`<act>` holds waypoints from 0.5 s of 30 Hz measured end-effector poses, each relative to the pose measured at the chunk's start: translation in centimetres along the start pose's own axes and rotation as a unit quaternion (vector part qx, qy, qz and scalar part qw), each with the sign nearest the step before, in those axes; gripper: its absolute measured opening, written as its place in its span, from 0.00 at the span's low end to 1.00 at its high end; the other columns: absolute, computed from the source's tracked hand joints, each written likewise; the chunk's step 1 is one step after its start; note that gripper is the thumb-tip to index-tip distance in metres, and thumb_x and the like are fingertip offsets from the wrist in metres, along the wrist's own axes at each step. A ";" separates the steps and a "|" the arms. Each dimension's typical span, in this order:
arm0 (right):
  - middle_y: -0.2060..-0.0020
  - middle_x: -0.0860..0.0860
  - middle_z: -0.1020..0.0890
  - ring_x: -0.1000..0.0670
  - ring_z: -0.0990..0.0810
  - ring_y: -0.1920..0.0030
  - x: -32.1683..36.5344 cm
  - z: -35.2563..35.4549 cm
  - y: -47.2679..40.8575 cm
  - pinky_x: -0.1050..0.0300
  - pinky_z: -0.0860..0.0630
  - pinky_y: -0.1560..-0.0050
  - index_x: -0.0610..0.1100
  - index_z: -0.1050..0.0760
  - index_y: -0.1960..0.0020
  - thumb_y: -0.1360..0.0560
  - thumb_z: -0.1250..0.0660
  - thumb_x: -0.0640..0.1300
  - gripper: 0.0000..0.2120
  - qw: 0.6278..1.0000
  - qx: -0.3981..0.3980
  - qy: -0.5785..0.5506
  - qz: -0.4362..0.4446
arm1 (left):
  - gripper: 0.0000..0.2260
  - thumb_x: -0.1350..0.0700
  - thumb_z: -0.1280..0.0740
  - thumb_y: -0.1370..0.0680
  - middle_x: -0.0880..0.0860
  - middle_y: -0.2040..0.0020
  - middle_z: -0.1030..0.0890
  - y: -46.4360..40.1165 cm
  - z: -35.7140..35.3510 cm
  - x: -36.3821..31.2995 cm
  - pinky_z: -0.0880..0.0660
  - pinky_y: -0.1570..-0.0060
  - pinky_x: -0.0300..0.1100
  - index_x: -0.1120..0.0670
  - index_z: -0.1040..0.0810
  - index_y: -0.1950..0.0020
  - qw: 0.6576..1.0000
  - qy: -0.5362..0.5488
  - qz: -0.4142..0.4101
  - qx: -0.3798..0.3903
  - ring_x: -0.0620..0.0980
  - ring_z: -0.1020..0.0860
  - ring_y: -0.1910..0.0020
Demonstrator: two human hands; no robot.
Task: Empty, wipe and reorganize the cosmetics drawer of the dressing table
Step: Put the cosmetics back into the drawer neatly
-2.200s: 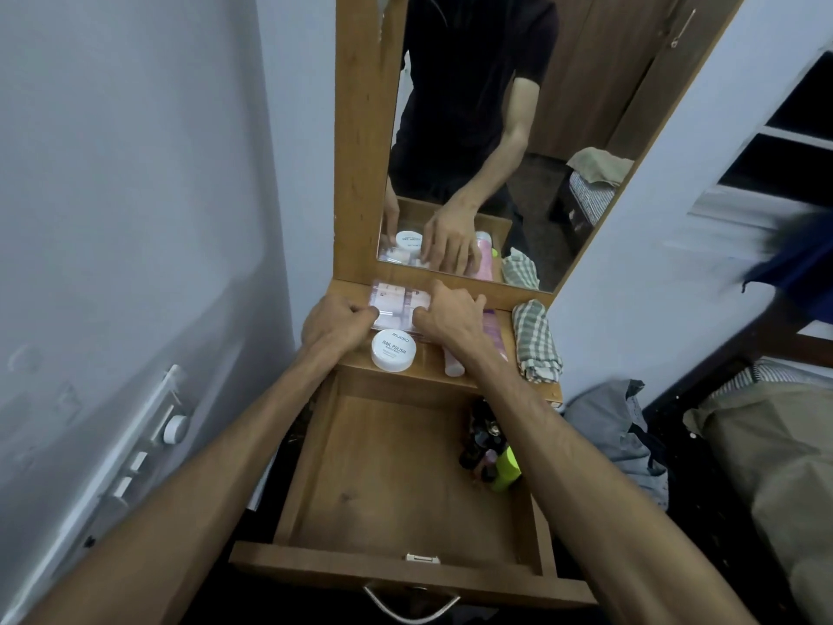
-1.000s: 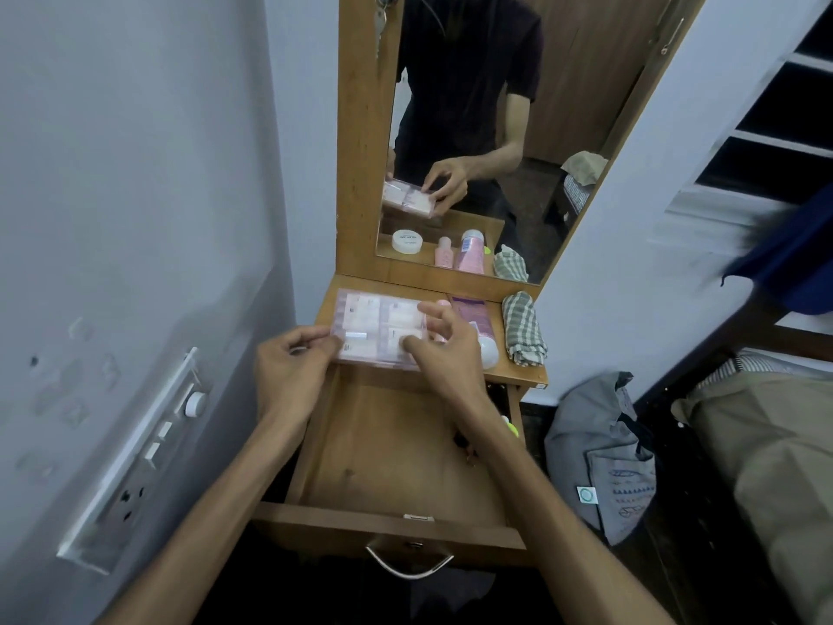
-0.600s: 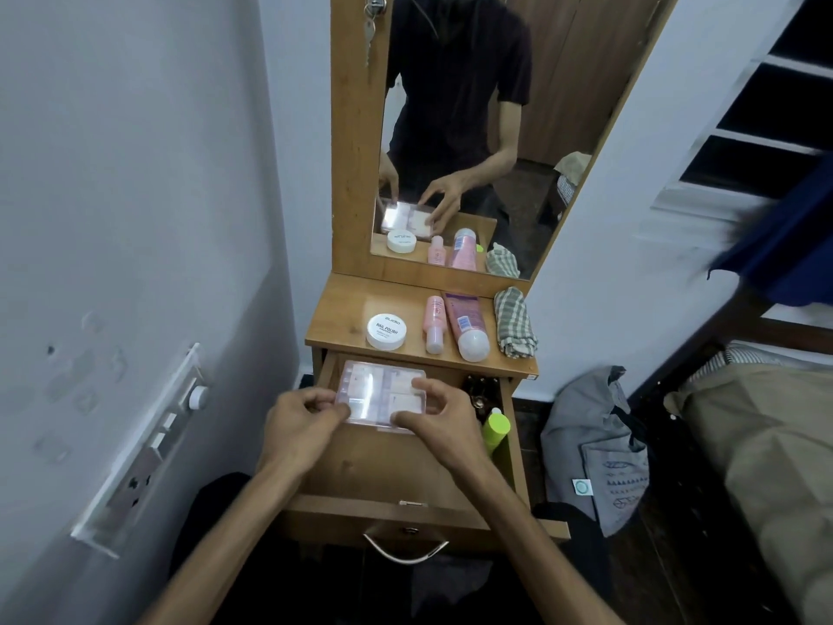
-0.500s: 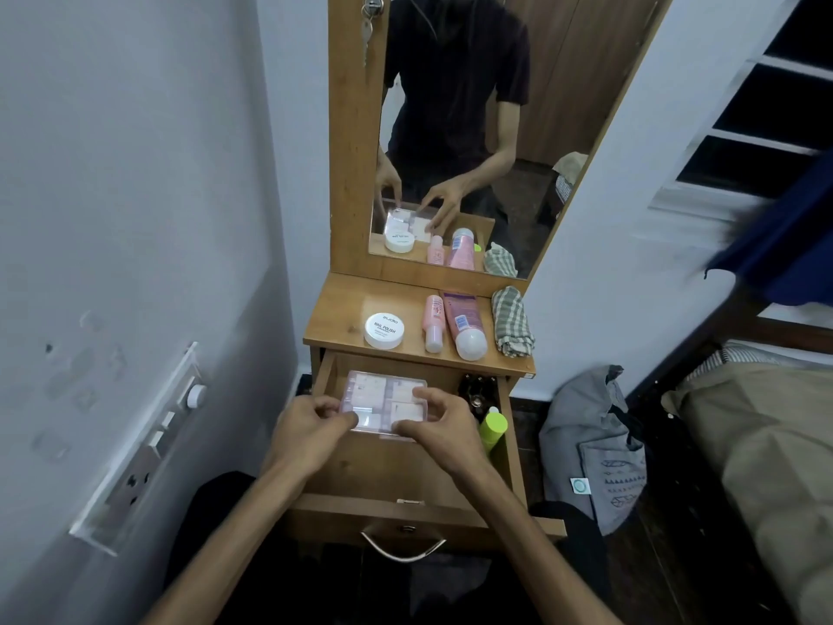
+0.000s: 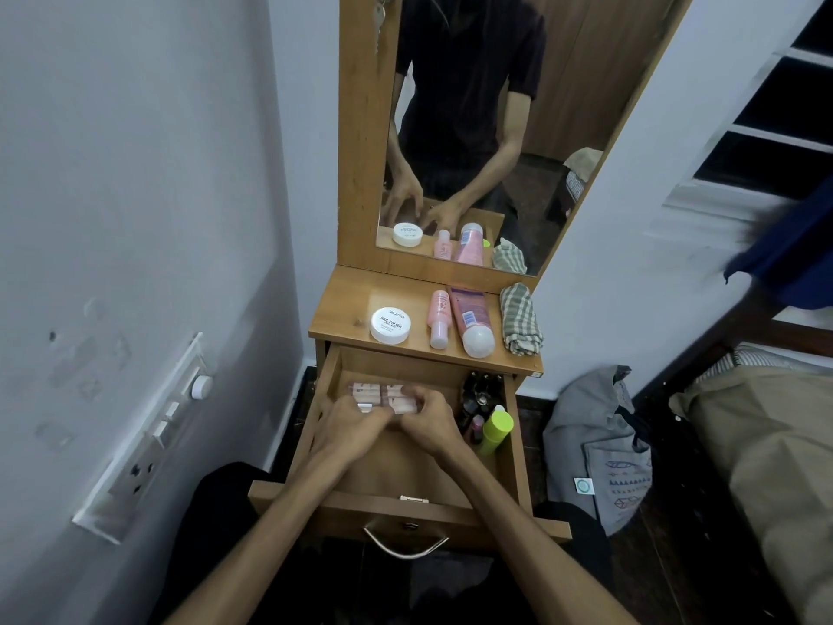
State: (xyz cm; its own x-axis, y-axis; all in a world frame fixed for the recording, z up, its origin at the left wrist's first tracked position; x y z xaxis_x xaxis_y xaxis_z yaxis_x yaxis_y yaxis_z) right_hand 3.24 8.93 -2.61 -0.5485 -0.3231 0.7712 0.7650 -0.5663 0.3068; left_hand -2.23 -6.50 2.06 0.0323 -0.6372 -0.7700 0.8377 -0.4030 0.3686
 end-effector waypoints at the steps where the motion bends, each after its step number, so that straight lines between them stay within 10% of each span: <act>1: 0.40 0.50 0.16 0.50 0.18 0.38 0.4 0.0 0.1 0.56 0.22 0.37 0.45 0.21 0.32 0.34 0.22 0.53 0.32 1.000 -0.004 0.008 0.003 | 0.21 0.45 0.30 0.25 0.55 0.30 0.27 0.0 -0.2 0.0 0.31 0.47 0.40 0.47 0.21 0.33 1.000 -0.001 0.000 0.002 0.51 0.25 0.43; 11: 0.36 0.43 0.18 0.40 0.21 0.35 1.3 -1.3 0.6 0.52 0.24 0.37 0.50 0.24 0.30 0.31 0.30 0.58 0.31 0.998 -0.033 0.058 0.004 | 0.33 0.33 0.36 0.41 0.52 0.44 0.19 -2.4 -2.1 1.9 0.23 0.43 0.50 0.48 0.20 0.41 0.998 0.034 0.038 0.021 0.51 0.20 0.47; 15: 0.39 0.42 0.17 0.39 0.20 0.37 1.5 -1.7 0.6 0.51 0.22 0.40 0.50 0.24 0.31 0.37 0.37 0.61 0.36 0.995 -0.041 0.092 0.027 | 0.13 0.44 0.31 0.27 0.50 0.49 0.17 -1.1 -2.0 1.4 0.24 0.46 0.46 0.49 0.19 0.46 0.997 0.058 0.039 0.031 0.49 0.20 0.50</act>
State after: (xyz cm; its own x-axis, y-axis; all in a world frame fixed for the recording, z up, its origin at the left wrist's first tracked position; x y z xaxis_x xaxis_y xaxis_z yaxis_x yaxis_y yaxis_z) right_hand 2.33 6.80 -2.17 -0.5656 -0.4838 0.6679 0.7693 -0.6013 0.2160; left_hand -2.06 -5.65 -0.44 0.1615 -0.5894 -0.7915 0.7945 -0.3982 0.4586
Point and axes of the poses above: each hand's wrist, its own y-axis away from the middle knuckle, its own z-axis out of the back of the hand, x = y × z, the point moved 8 cm from there along -y, towards the middle knuckle
